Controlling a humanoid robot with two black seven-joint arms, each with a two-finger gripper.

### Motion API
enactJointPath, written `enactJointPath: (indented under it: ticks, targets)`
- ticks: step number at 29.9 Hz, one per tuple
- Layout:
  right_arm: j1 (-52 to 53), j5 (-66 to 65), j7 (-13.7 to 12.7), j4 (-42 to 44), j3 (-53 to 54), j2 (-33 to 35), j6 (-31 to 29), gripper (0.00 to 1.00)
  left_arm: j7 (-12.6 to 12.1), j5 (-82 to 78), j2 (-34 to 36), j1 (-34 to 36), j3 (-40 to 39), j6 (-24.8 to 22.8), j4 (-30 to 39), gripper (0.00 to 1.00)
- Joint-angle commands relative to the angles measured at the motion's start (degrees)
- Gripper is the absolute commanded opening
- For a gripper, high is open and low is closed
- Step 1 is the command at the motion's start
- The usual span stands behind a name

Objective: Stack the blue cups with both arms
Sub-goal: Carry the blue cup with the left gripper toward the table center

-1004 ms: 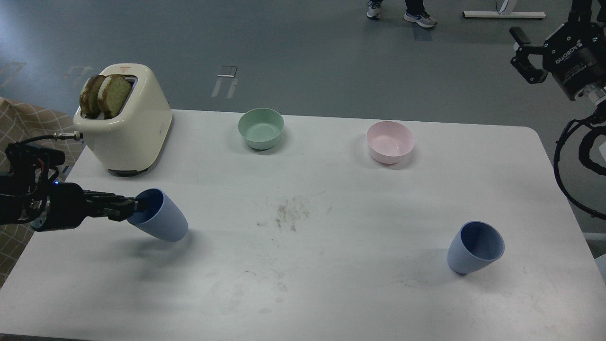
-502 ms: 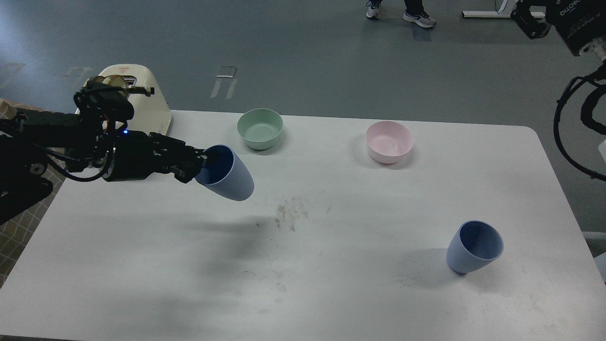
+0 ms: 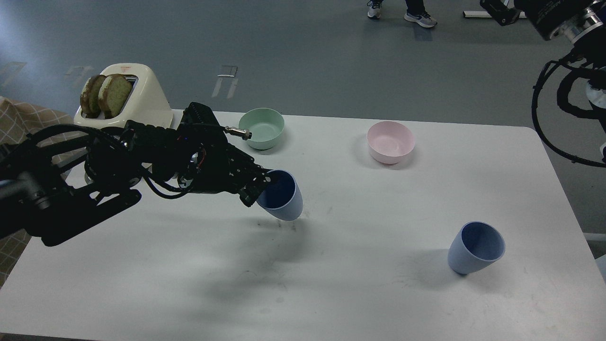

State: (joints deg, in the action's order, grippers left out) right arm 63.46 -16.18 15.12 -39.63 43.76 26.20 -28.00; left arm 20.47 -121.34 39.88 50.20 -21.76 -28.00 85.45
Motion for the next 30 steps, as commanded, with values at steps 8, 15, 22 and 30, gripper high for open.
enactJointPath:
  ticks: [8, 15, 22, 30]
  targets:
    - [-0.2, 0.0, 0.1, 0.1, -0.1, -0.4, 0.0, 1.0, -0.2, -0.7, -5.7, 5.9, 7.0, 0.0, -4.2, 0.0]
    - [-0.5, 0.0, 0.1, 0.1, -0.1, -0.4, 0.0, 1.0, -0.2, -0.7, -8.5, 6.7, 7.2, 0.0, -4.1, 0.0]
    - [-0.6, 0.0, 0.1, 0.1, -0.1, -0.4, 0.0, 1.0, -0.2, -0.7, -11.8, 6.7, 7.3, 0.0, -4.2, 0.0]
    - [-0.6, 0.0, 0.1, 0.0, 0.0, -0.4, 0.0, 1.0, -0.2, -0.7, -11.9, 7.0, 10.1, 0.0, -4.2, 0.0]
